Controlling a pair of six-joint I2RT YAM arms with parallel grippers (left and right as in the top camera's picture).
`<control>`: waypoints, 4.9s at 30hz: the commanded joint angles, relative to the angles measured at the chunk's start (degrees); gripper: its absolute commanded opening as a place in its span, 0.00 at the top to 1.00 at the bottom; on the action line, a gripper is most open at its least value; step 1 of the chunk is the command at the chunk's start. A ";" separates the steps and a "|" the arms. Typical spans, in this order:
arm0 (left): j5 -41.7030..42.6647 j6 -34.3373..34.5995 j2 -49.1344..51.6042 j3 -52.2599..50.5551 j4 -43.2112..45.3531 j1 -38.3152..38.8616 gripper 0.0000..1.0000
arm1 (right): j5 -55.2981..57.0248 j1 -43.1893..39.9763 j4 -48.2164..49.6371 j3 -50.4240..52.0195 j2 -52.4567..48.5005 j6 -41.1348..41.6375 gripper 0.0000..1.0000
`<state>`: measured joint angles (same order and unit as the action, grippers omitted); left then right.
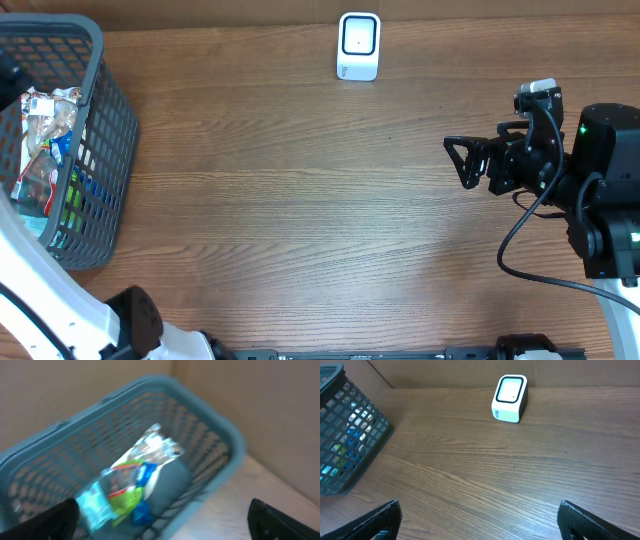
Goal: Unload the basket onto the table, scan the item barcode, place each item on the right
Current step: 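Lower the left gripper into the basket and grasp the green snack bag, then lift the green snack bag out and drop it on the table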
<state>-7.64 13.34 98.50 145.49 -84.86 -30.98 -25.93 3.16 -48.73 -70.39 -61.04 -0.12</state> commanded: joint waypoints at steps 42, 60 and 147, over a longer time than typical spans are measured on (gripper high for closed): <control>0.07 2.64 32.33 0.85 -9.70 -7.37 0.14 | 0.37 0.37 -2.86 -1.90 -0.50 1.90 0.00; -1.49 5.73 16.00 -7.52 -10.21 -9.73 0.07 | 0.39 0.37 -4.98 -1.90 -0.50 1.86 0.00; 2.54 5.11 -5.49 -44.09 30.93 -11.06 0.19 | 0.35 0.37 -4.96 -1.90 -2.86 1.88 0.00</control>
<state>-4.67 18.13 88.66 100.88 -53.56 -42.37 -25.91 3.16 -53.87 -70.39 -64.03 1.52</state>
